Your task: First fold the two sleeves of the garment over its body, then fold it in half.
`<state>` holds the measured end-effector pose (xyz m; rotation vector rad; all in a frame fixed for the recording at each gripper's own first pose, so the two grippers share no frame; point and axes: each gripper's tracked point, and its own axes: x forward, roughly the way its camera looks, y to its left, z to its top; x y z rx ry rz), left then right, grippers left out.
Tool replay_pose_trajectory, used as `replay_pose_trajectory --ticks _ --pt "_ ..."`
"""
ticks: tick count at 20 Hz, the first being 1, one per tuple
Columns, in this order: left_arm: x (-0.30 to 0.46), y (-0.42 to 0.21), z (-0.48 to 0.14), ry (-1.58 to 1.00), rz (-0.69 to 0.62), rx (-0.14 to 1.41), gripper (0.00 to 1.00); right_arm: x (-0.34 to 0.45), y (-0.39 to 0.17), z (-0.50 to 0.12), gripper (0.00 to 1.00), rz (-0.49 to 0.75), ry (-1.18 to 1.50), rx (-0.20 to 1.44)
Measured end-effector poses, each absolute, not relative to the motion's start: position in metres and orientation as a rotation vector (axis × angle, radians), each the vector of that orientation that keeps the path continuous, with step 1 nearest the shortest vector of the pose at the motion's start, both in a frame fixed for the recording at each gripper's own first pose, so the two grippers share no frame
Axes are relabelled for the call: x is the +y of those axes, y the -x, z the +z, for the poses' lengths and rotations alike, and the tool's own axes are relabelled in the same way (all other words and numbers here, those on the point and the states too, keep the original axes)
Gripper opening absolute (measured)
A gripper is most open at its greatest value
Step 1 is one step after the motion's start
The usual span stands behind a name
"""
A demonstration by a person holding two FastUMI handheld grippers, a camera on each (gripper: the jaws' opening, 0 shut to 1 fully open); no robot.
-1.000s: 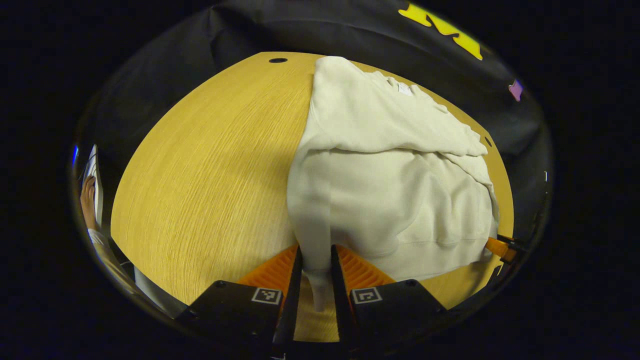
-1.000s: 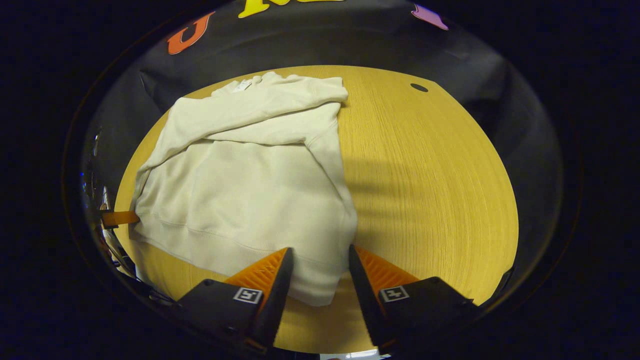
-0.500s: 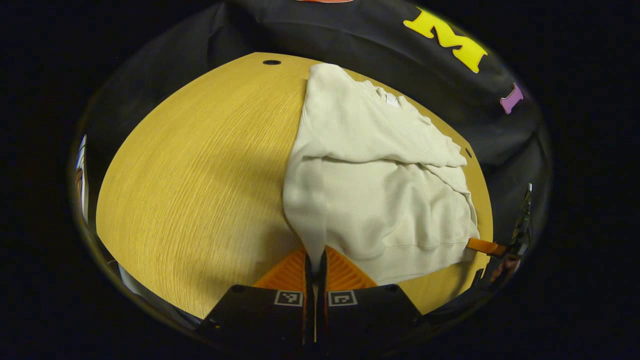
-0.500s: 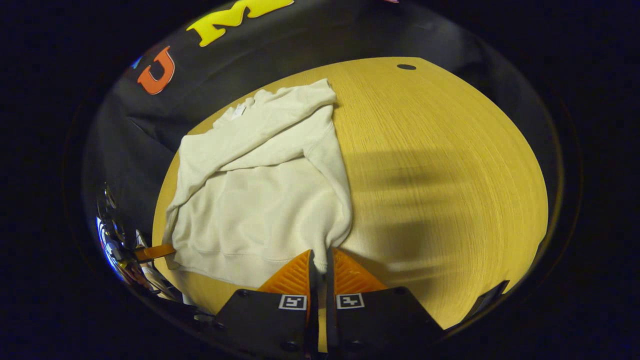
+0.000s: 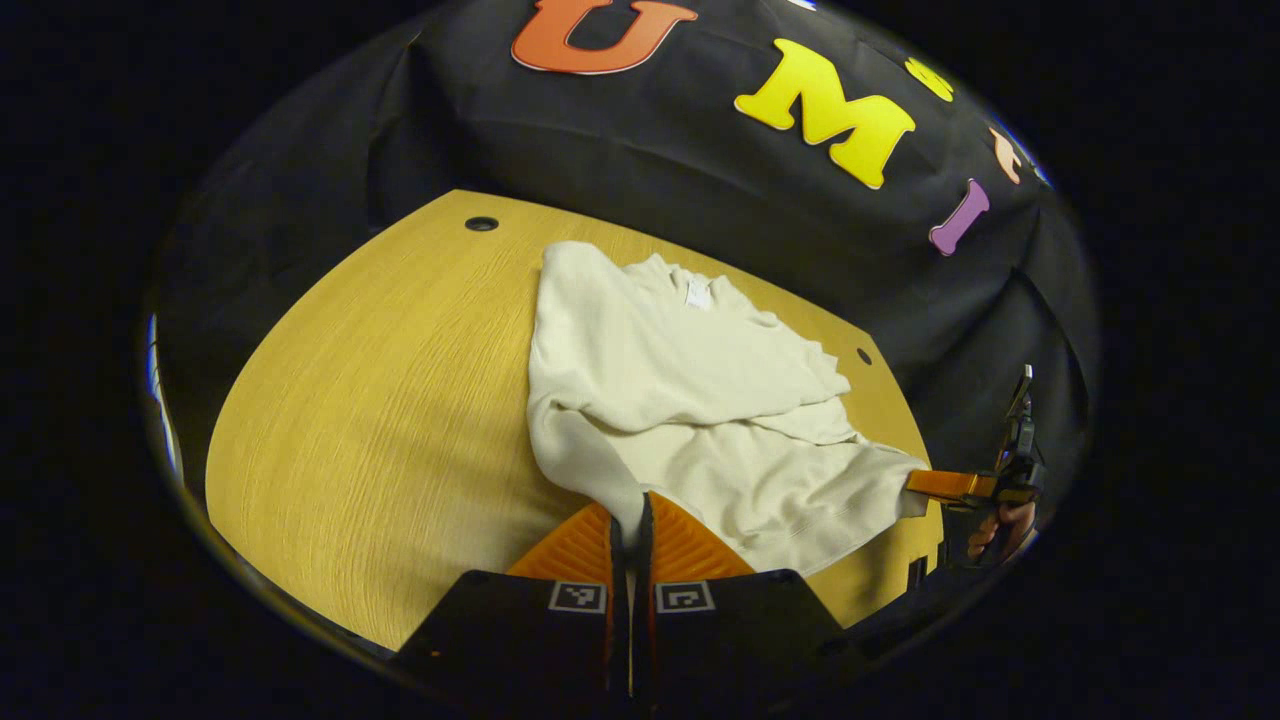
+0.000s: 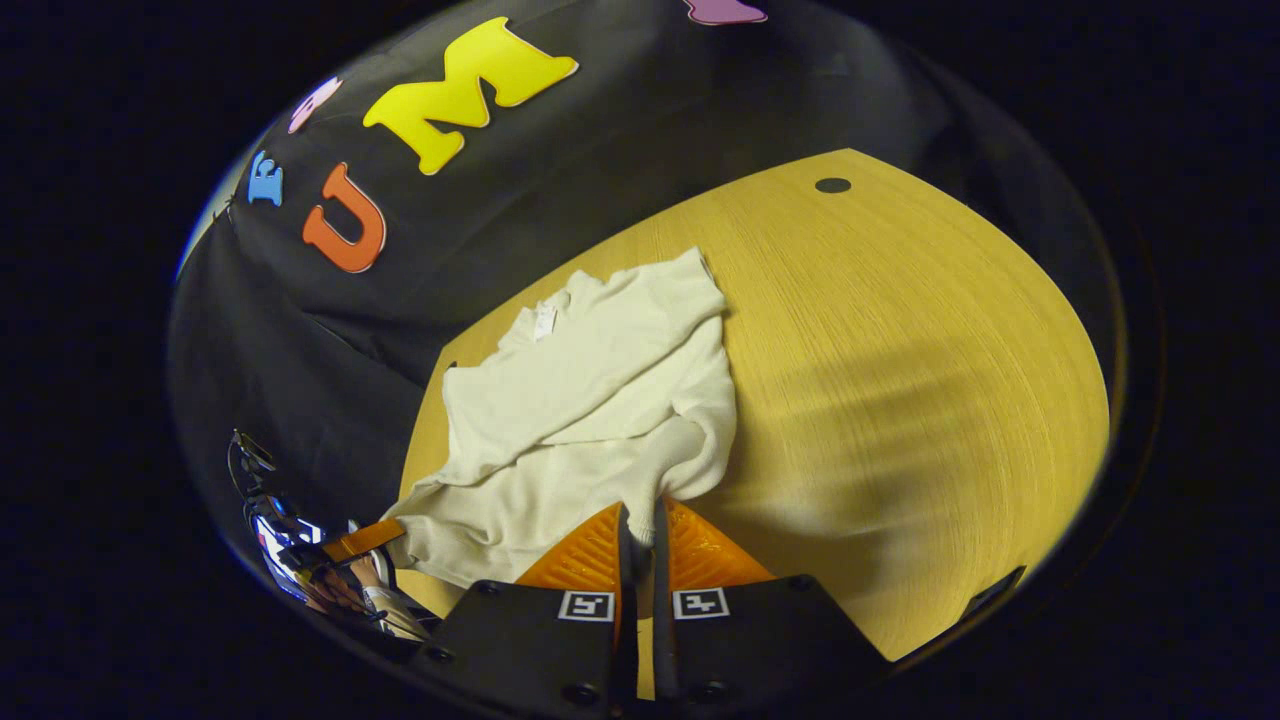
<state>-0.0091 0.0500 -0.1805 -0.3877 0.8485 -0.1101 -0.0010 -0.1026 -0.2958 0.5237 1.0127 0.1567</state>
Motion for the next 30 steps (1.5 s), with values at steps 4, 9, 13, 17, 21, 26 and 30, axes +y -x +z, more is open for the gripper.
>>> replay_pose_trajectory --ticks 4,9,13,17,21,26,30 --pt "0.046 -0.043 -0.147 0.394 -0.153 0.762 0.04 -0.088 -0.046 -0.243 0.07 0.229 -0.545 0.930" --pt "0.058 -0.095 -0.110 0.405 -0.200 0.684 0.04 -0.069 -0.120 -0.187 0.05 0.295 -0.564 0.842" --pt "0.068 -0.158 -0.091 0.471 -0.188 0.664 0.04 -0.060 -0.183 -0.166 0.05 0.302 -0.610 0.819" --pt "0.079 -0.214 -0.125 0.551 -0.142 0.699 0.04 -0.067 -0.246 -0.205 0.06 0.240 -0.686 0.842" --pt "0.087 -0.252 -0.175 0.612 -0.096 0.724 0.04 -0.080 -0.284 -0.271 0.07 0.164 -0.737 0.878" --pt "0.092 -0.296 -0.223 0.634 -0.047 0.688 0.04 -0.080 -0.320 -0.329 0.07 0.166 -0.708 0.858" --pt "0.094 -0.317 -0.273 0.559 -0.002 0.708 0.04 -0.076 -0.339 -0.376 0.07 0.128 -0.670 0.879"
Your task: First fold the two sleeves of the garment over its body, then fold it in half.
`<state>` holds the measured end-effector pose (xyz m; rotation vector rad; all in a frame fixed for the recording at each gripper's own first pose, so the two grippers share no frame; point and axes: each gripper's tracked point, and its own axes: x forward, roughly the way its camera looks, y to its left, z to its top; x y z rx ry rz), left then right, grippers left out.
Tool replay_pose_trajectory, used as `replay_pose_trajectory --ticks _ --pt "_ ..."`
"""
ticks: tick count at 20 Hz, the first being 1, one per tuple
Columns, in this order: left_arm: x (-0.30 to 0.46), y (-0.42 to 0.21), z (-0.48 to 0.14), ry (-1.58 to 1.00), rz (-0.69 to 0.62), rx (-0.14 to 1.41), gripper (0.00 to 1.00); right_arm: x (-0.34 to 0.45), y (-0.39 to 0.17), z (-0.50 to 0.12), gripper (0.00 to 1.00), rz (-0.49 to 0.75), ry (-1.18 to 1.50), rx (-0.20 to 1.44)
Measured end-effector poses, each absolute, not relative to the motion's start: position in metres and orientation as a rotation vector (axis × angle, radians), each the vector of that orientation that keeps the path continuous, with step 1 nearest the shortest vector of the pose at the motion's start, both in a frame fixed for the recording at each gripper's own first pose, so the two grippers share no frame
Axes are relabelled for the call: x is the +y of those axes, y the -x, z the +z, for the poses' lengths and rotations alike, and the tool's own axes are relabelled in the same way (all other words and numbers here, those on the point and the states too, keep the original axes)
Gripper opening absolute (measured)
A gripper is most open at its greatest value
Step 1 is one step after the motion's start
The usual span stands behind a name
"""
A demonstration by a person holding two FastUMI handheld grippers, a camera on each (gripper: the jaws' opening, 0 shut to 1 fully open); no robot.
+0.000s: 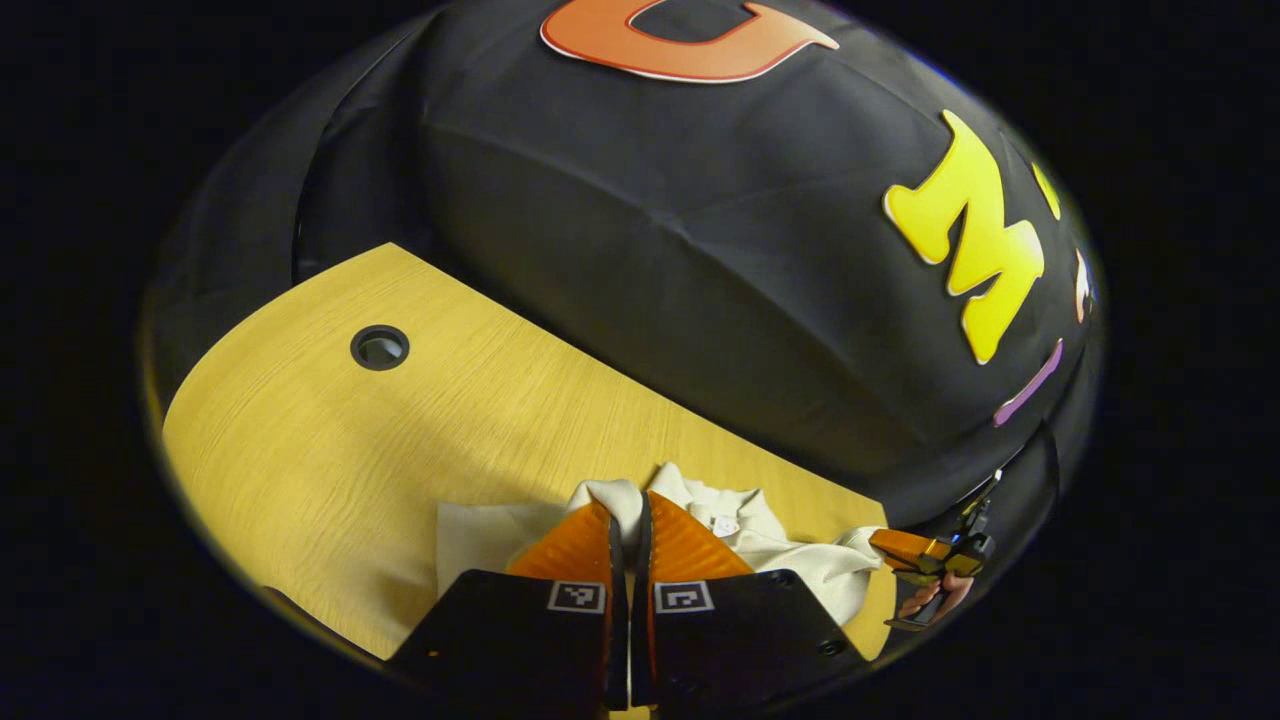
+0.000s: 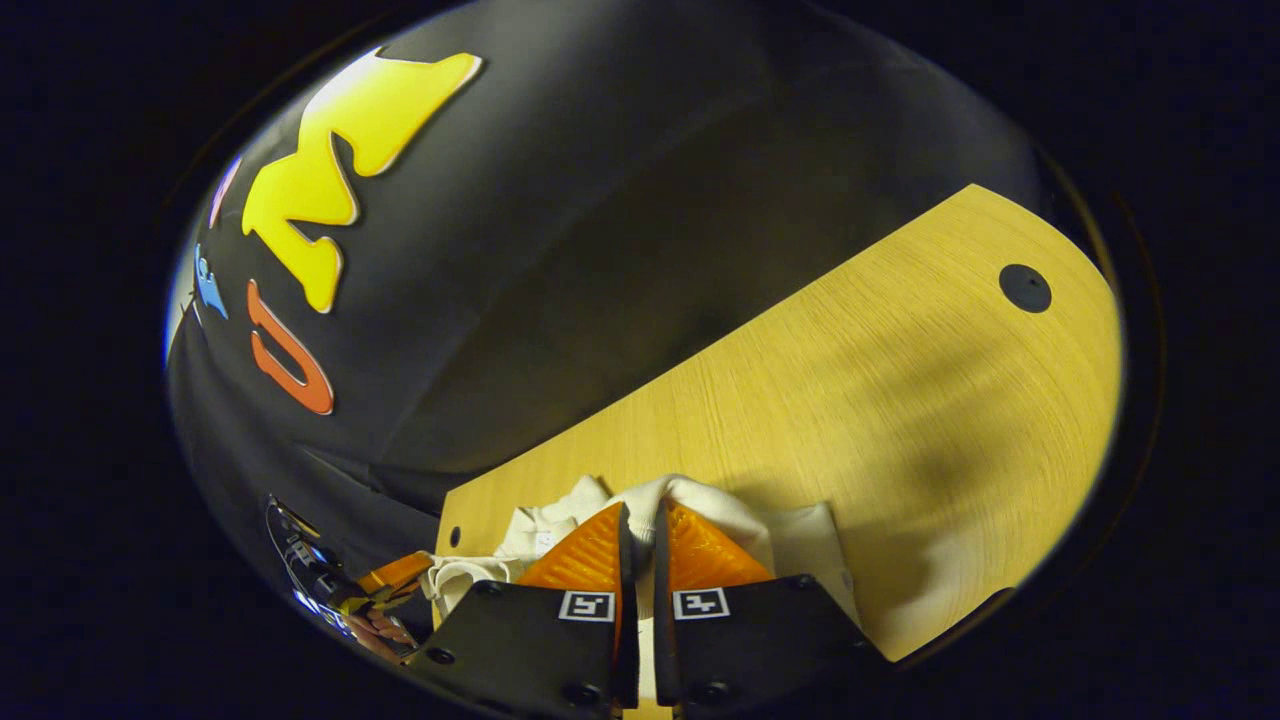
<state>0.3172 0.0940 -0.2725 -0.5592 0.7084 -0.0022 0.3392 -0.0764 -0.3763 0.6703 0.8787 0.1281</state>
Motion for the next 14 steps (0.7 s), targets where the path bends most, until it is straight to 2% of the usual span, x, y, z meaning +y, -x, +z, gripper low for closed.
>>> replay_pose_trajectory --ticks 4,6,7,8,10,11,12,13,14 --pt "0.093 -0.325 -0.297 0.484 0.028 0.708 0.05 -0.078 -0.345 -0.411 0.07 0.053 -0.672 0.910" --pt "0.087 -0.328 -0.294 0.507 0.015 0.698 0.11 -0.076 -0.344 -0.406 0.16 0.044 -0.721 0.903" --pt "0.086 -0.328 -0.292 0.522 0.009 0.693 0.19 -0.077 -0.347 -0.401 0.16 0.045 -0.737 0.893" --pt "0.082 -0.326 -0.287 0.533 -0.005 0.691 0.11 -0.076 -0.345 -0.398 0.14 0.051 -0.742 0.886" --pt "0.086 -0.326 -0.275 0.509 0.000 0.669 0.50 -0.077 -0.345 -0.384 0.40 0.046 -0.729 0.845" --pt "0.091 -0.327 -0.267 0.484 0.011 0.649 0.67 -0.079 -0.343 -0.377 0.43 0.039 -0.716 0.829" --pt "0.095 -0.329 -0.259 0.450 0.025 0.629 0.90 -0.082 -0.342 -0.366 0.45 0.039 -0.708 0.802" --pt "0.103 -0.327 -0.247 0.412 0.042 0.608 0.98 -0.084 -0.341 -0.354 0.46 0.036 -0.689 0.771" --pt "0.108 -0.325 -0.236 0.377 0.047 0.592 0.99 -0.088 -0.339 -0.345 0.74 0.026 -0.657 0.753"
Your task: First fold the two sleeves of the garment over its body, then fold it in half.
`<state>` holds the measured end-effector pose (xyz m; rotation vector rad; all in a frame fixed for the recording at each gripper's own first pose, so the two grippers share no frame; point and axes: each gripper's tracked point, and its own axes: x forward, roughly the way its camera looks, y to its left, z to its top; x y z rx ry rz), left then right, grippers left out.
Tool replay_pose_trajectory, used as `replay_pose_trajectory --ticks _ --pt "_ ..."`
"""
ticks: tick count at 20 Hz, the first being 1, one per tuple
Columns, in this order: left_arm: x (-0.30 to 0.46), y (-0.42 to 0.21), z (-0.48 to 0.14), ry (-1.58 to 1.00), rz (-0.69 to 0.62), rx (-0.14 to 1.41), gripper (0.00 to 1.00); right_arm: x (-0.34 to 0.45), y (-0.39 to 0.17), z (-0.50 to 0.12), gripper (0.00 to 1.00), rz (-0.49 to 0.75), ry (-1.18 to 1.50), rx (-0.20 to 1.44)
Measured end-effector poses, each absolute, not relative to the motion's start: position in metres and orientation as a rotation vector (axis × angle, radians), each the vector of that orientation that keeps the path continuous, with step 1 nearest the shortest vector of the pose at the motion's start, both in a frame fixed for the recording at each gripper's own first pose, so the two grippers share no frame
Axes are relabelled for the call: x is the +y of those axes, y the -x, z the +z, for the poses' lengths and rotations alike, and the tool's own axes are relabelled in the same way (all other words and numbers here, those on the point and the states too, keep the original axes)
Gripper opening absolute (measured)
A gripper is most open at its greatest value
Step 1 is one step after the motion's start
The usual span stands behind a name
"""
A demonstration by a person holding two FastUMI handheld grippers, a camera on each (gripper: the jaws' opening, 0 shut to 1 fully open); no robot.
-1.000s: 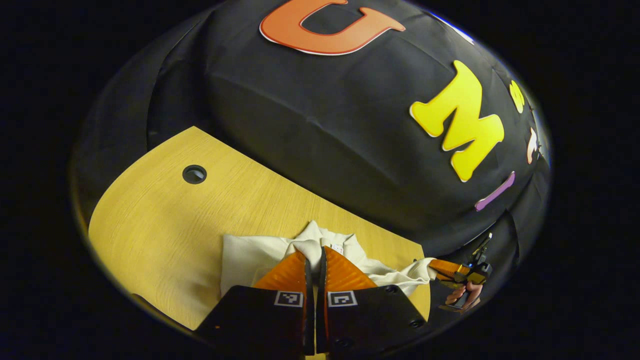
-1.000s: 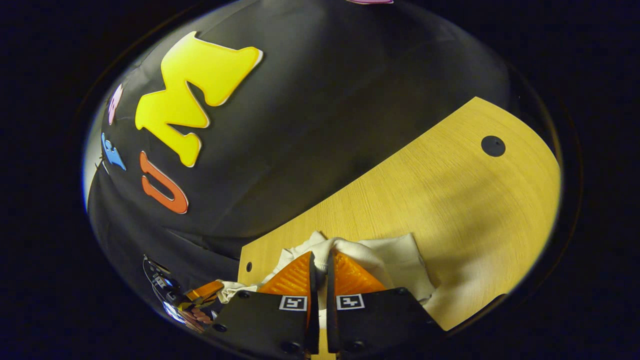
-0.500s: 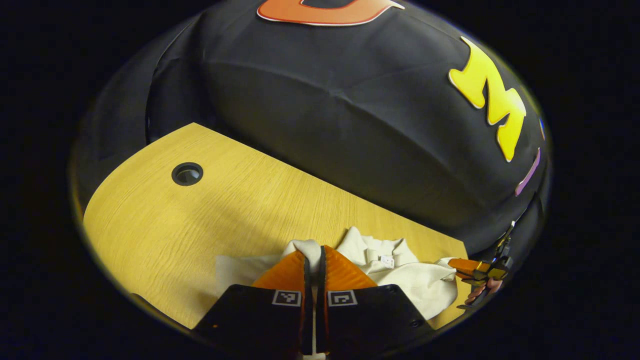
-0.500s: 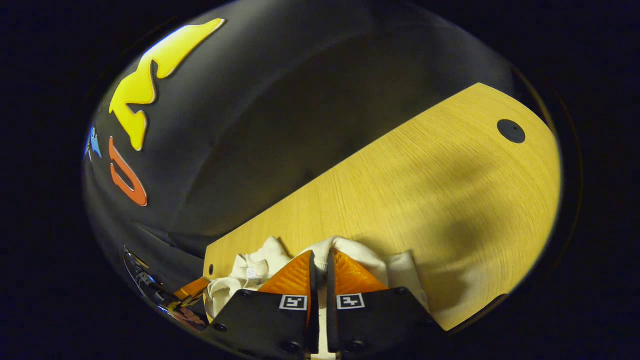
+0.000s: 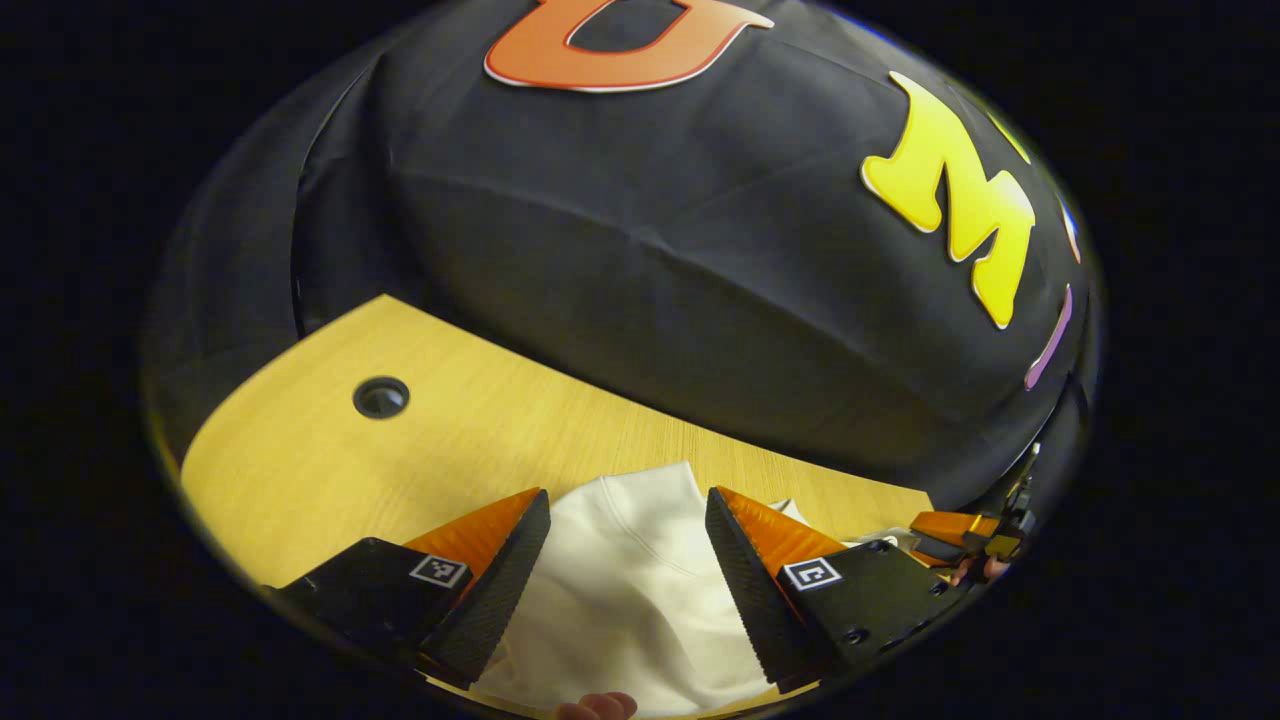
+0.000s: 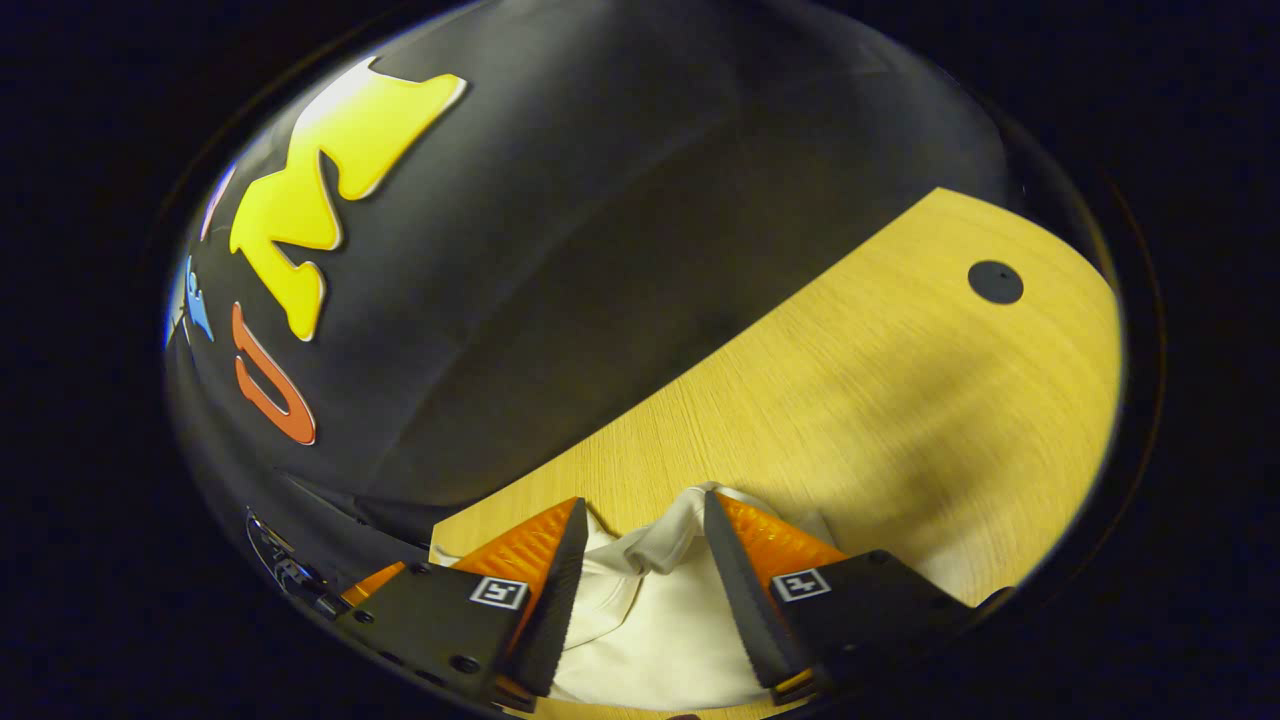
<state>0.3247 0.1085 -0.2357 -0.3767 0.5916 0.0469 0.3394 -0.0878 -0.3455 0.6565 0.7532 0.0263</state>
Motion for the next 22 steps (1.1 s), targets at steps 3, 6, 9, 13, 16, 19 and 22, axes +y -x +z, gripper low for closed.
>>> replay_pose_trajectory --ticks 3,6,9,13,16,19,22 --pt "0.117 -0.312 -0.183 0.299 0.056 0.526 0.99 -0.093 -0.330 -0.302 0.77 0.020 -0.551 0.679" --pt "0.127 -0.282 -0.102 0.222 0.064 0.396 0.99 -0.098 -0.308 -0.227 0.86 0.020 -0.397 0.559" --pt "0.133 -0.242 0.002 0.120 0.095 0.203 0.98 -0.084 -0.272 -0.130 0.87 0.036 -0.226 0.395" --pt "0.098 -0.184 0.082 0.058 0.116 0.041 0.98 -0.055 -0.209 -0.023 0.90 0.059 -0.036 0.178" --pt "0.090 -0.153 0.102 0.056 0.128 -0.004 0.98 -0.042 -0.161 0.014 0.92 0.050 -0.012 0.087" --pt "0.067 -0.120 0.096 0.046 0.107 0.002 0.98 -0.033 -0.123 0.023 0.92 0.047 -0.024 0.059" --pt "0.050 -0.095 0.092 0.005 0.073 -0.008 0.98 -0.024 -0.090 0.008 0.92 0.058 -0.034 0.080"
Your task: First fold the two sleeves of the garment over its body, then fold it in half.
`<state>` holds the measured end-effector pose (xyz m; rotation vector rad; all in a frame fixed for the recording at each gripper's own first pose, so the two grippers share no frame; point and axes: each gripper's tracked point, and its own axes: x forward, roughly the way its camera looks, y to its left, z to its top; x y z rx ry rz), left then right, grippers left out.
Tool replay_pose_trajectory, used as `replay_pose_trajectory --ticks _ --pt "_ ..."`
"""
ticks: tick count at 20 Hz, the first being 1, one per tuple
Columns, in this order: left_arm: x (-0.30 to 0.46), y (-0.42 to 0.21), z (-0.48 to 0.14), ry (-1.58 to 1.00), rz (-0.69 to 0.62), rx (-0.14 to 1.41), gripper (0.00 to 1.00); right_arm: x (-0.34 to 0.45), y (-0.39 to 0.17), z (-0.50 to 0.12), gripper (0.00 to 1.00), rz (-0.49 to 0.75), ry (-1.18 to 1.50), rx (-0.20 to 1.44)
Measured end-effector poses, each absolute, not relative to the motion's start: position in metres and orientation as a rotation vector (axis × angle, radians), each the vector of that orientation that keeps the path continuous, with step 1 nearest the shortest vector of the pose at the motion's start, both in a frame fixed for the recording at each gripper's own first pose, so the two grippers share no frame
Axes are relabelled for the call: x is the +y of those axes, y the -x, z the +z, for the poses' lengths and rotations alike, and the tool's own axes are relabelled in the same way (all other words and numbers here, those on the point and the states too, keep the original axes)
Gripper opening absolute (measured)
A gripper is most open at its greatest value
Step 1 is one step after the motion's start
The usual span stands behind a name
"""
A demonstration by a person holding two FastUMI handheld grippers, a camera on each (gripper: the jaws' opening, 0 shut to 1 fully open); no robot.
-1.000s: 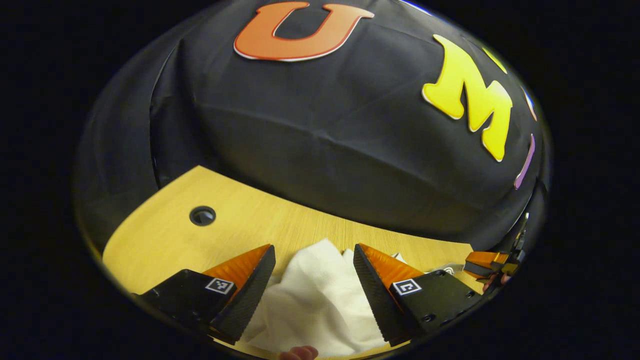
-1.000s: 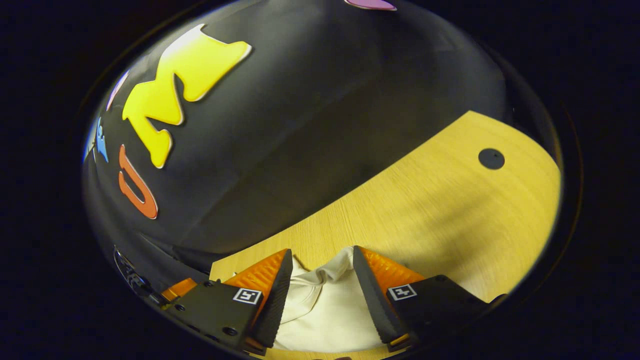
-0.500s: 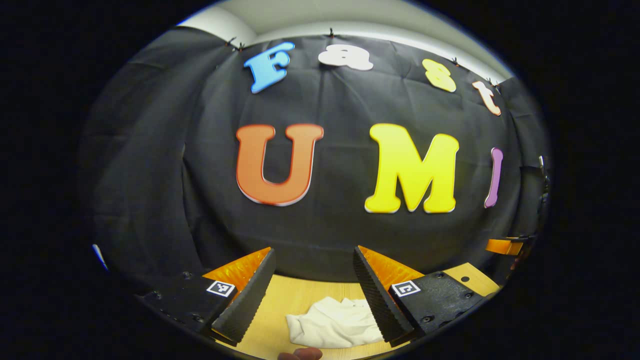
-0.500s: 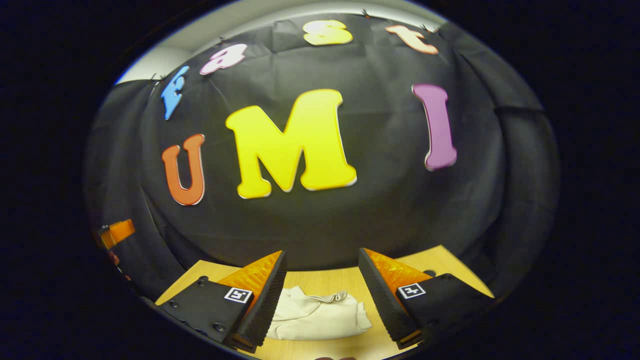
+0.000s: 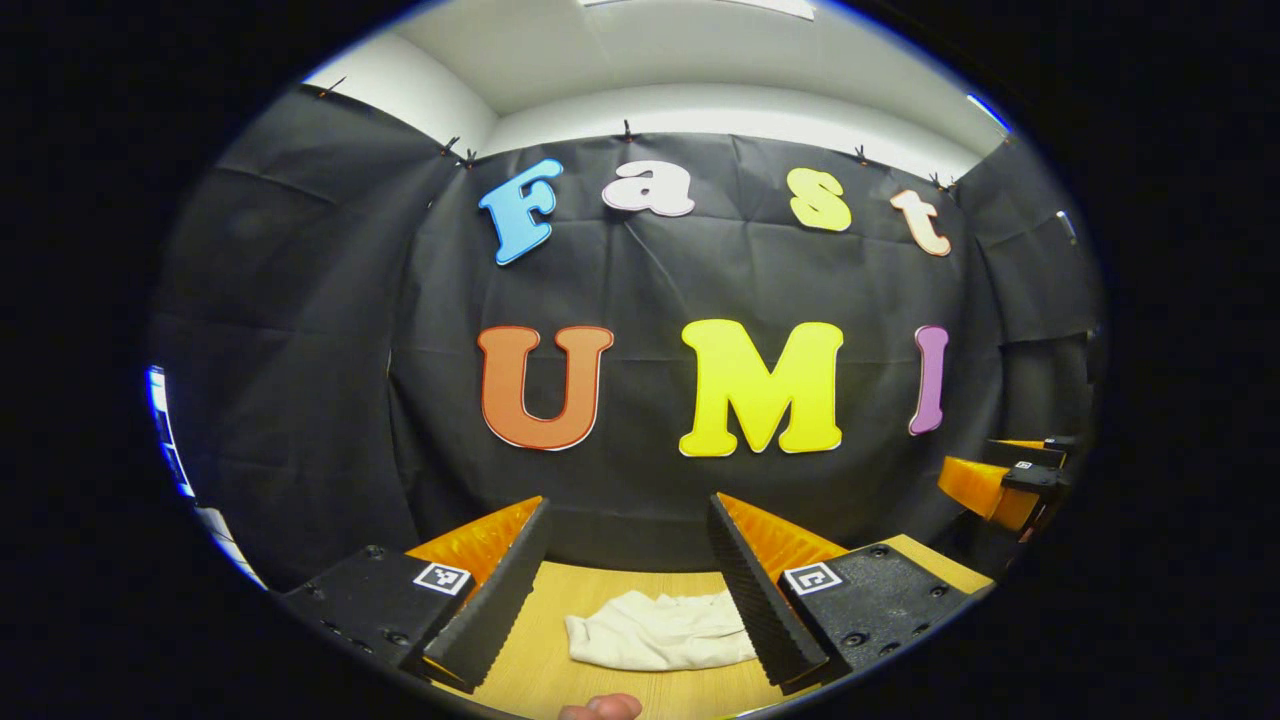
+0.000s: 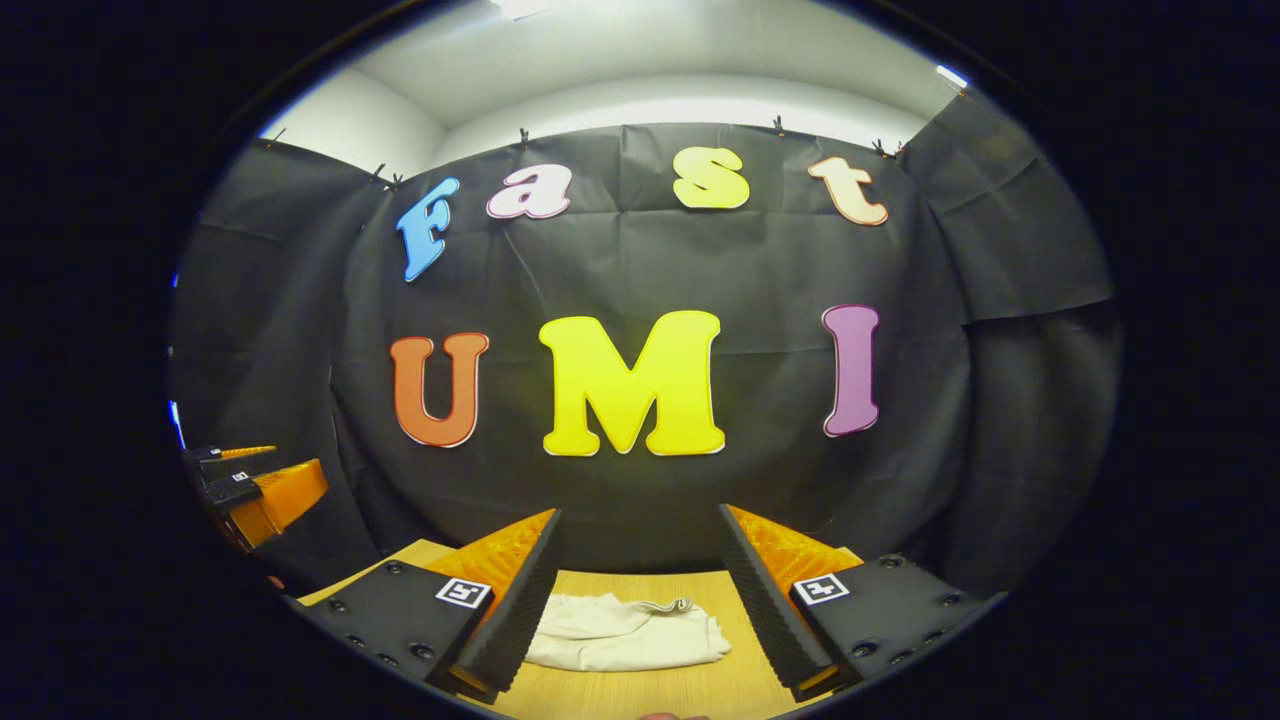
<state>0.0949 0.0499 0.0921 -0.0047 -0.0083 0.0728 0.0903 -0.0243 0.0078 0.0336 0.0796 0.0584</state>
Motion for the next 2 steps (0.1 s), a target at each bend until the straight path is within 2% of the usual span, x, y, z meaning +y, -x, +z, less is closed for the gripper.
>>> replay_pose_trajectory --ticks 2 --pt "0.0379 -0.0830 0.0897 -0.005 0.050 -0.018 0.97 -0.0240 -0.0766 0.0014 0.92 0.052 -0.031 0.078"
